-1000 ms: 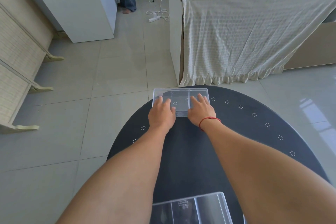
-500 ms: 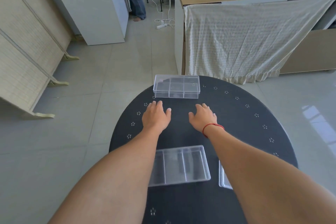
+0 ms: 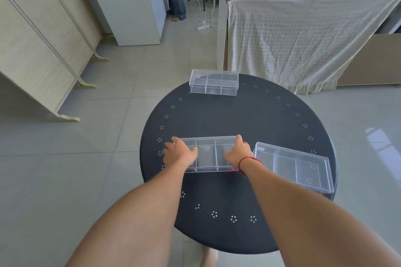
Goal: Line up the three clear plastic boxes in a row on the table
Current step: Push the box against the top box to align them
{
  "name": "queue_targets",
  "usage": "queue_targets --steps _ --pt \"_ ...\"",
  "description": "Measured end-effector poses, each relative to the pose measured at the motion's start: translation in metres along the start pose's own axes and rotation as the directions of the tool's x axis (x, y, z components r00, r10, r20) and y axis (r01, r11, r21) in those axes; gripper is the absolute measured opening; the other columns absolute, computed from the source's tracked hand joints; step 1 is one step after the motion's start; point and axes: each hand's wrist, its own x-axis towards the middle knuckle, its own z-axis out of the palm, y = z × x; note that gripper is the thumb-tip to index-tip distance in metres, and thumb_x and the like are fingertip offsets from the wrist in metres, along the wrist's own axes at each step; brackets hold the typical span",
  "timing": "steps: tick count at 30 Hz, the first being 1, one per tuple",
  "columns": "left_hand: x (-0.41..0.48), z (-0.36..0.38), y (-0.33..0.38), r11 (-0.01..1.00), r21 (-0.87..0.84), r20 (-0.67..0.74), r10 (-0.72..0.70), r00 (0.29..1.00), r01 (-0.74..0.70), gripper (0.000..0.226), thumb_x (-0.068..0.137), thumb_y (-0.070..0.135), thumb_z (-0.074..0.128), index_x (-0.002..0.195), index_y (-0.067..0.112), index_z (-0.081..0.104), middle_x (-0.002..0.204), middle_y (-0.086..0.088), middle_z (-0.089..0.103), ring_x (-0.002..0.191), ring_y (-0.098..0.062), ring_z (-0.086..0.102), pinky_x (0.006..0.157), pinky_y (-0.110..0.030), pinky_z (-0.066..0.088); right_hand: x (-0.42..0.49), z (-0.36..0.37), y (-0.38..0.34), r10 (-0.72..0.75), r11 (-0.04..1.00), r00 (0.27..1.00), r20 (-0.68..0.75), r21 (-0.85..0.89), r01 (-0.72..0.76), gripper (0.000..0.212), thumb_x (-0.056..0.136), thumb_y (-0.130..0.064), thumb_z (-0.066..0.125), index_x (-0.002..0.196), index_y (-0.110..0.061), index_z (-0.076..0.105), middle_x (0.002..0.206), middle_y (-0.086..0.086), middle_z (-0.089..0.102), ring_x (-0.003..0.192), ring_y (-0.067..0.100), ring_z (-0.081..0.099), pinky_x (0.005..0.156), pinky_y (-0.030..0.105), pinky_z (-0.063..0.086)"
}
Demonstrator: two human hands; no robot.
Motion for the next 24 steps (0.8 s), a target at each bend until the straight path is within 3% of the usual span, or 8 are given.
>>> queue_targets --steps 5,12,16,19,24 --pt "-0.005 0.007 -0.004 0.986 -0.155 0.101 -0.044 0.994 0.06 0.082 0.083 0.039 0.066 0.146 0.015 0.019 0.142 -0.012 0.041 0.125 -0.033 0.049 0.095 -0.041 0.045 -0.011 0.01 0.005 0.061 0.997 0.997 0.042 0.045 -0.063 0.088 0.087 -0.018 0.061 0.156 -0.023 0.007 0.144 0.017 0.042 0.132 0.038 0.046 0.111 0.047 0.04" --pt "0.006 -0.001 0.001 0.973 -0.217 -0.02 0.082 0.996 -0.084 0.089 0.076 0.044 0.071 0.146 0.023 0.02 0.141 -0.008 0.041 0.124 -0.03 0.048 0.097 -0.044 0.046 -0.002 -0.005 -0.002 0.009 0.988 0.999 -0.033 0.154 -0.004 0.08 0.084 -0.014 0.061 0.152 -0.026 0.02 0.135 0.016 0.051 0.122 0.038 0.054 0.102 0.046 0.049" --pt "0.027 -0.005 0.016 0.948 -0.208 -0.112 0.223 0.968 -0.243 0.074 0.073 0.052 0.069 0.137 0.032 0.038 0.144 -0.003 0.036 0.122 -0.028 0.049 0.097 -0.044 0.047 0.019 -0.011 -0.016 -0.022 0.986 0.996 -0.086 0.162 0.036 0.078 0.086 -0.019 0.059 0.153 -0.026 0.02 0.14 0.018 0.044 0.127 0.04 0.048 0.105 0.044 0.045" --pt "0.053 -0.001 0.025 0.935 -0.221 -0.09 0.264 0.96 -0.278 0.075 0.07 0.057 0.069 0.137 0.036 0.042 0.149 -0.002 0.029 0.128 -0.027 0.043 0.1 -0.043 0.045 0.044 -0.013 -0.026 -0.03 0.985 0.993 -0.11 0.165 0.048 0.077 0.087 -0.019 0.057 0.153 -0.028 0.02 0.143 0.017 0.041 0.13 0.039 0.044 0.105 0.043 0.04" --pt "0.088 0.012 0.039 0.935 -0.183 -0.048 0.301 0.952 -0.305 0.084 0.069 0.06 0.069 0.143 0.037 0.037 0.158 -0.004 0.015 0.138 -0.028 0.031 0.104 -0.043 0.038 0.075 -0.016 -0.032 -0.028 0.994 0.989 -0.143 0.099 0.042 0.063 0.086 -0.02 0.058 0.145 -0.023 0.035 0.137 0.017 0.048 0.125 0.04 0.048 0.1 0.042 0.045"
